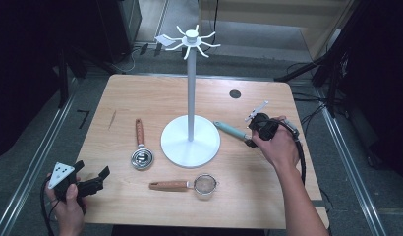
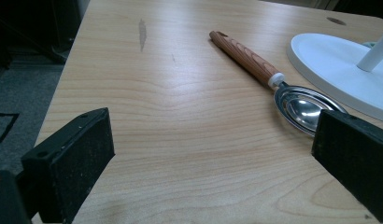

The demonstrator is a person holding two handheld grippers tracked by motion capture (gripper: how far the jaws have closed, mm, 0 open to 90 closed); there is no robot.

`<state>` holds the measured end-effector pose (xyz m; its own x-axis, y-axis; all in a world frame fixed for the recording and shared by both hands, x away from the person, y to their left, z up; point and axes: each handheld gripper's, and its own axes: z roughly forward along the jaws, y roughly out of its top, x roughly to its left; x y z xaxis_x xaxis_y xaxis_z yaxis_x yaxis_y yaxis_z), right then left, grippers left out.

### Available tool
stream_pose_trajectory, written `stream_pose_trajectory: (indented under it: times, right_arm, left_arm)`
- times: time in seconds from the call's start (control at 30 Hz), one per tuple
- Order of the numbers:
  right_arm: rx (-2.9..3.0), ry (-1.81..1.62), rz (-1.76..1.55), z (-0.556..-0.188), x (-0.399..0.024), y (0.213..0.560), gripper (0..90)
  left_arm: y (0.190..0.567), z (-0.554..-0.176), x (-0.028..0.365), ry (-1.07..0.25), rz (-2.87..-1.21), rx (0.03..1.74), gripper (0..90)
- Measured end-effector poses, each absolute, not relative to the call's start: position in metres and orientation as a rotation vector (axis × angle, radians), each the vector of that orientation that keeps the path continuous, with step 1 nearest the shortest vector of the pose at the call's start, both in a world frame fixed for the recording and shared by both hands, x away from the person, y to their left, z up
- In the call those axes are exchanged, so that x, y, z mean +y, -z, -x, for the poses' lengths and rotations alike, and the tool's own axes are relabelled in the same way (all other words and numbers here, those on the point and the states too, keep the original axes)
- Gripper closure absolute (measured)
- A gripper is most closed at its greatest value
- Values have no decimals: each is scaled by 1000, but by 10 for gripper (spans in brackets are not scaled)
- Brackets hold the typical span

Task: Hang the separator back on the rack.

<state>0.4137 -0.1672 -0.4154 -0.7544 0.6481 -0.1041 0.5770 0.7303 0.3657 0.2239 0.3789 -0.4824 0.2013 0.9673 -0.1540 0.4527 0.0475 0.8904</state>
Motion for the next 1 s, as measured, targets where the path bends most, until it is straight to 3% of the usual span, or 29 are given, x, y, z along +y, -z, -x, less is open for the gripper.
stream_pose_trajectory:
  times: [1.0]
  right_arm:
    - [2830, -328, -999, -451, -162, 420, 532]
  left_arm:
    - [483, -226, 378, -696, -1567, 1397, 0]
